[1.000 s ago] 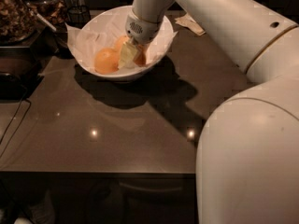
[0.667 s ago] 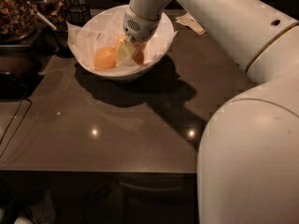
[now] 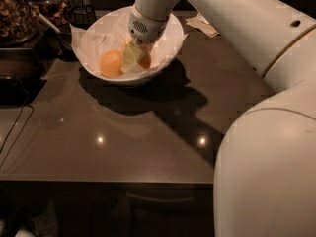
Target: Pick orange from white bowl
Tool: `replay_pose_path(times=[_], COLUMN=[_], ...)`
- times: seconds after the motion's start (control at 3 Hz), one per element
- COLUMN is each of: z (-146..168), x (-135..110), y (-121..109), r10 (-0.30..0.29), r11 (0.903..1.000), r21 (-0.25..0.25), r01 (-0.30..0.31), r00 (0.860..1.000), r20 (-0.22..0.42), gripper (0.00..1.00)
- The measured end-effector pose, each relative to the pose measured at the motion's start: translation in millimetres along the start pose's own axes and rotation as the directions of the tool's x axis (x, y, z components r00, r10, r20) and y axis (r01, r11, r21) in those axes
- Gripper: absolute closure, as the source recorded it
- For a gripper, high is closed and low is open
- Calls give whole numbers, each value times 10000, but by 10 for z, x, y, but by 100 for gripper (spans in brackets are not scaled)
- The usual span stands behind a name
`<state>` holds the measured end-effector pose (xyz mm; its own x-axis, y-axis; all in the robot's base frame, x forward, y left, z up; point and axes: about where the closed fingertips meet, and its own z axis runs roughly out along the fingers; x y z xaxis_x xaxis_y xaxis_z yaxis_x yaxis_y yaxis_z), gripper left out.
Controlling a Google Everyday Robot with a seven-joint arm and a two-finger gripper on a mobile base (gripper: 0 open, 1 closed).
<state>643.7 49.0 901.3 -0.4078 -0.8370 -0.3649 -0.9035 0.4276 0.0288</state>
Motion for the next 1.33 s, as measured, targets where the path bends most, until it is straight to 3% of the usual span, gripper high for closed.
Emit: replay_pose_path(times=[0.33,0.67,1.33], z=[14,-173,-175], x=[6,-23,-57], y=[-1,231,290], r10=[-3,-861,-931], r11=[10000,9961,9956], r21=[3,221,-31], r01=[3,851,935], r00=[10000,9950,9934], r20=[2,500,673], gripper=[100,100,100])
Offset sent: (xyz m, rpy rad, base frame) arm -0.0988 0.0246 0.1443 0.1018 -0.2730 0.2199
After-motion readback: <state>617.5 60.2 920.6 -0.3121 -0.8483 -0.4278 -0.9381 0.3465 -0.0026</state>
